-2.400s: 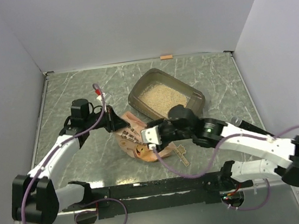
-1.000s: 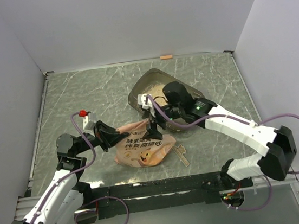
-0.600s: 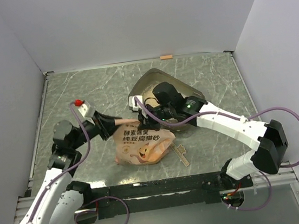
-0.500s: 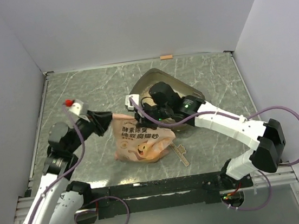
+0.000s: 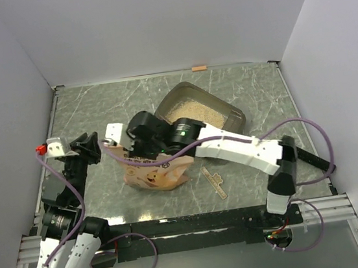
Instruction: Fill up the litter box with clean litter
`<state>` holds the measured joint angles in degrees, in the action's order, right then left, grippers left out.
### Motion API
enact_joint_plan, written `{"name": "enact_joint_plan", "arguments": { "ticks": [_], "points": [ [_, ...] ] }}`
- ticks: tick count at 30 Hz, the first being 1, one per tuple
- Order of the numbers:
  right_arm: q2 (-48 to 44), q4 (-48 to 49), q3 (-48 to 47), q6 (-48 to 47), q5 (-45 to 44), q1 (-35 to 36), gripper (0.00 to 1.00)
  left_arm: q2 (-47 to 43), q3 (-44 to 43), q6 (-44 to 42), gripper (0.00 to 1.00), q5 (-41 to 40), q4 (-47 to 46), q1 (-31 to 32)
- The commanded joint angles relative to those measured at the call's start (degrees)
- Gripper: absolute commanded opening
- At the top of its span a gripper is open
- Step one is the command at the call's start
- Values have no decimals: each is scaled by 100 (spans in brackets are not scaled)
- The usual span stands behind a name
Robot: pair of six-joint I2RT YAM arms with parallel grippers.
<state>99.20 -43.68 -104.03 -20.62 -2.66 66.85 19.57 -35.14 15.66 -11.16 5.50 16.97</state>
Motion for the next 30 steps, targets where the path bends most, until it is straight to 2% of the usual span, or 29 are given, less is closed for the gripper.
{"name": "enact_joint_plan", "arguments": {
  "ticks": [1,8,12,16,23,29,30],
  "points": [
    [204,1160,-1153,-108,-1789,188,0,91,-73,-28,41,-282,92,-1],
    [829,1265,-2024,-478,-3151,206,0,20,-46,-19,42,-300,83,-1],
    [934,1152,-2340,-610,-3294,214,0,38,-64,-10,42,-325,101,-1],
    [794,1352,-1991,-610,-3373,328,0,20,-64,7,42,-326,101,8],
    [636,1450,-797,488,-2425,355,0,55,-72,16,42,-334,136,-1],
    [672,1371,-672,1042,-1634,346,0,126,-90,16,42,-343,153,8],
    [610,1406,-628,1095,-1642,346,10,126,-90,16,42,-343,145,-1]
  ]
}}
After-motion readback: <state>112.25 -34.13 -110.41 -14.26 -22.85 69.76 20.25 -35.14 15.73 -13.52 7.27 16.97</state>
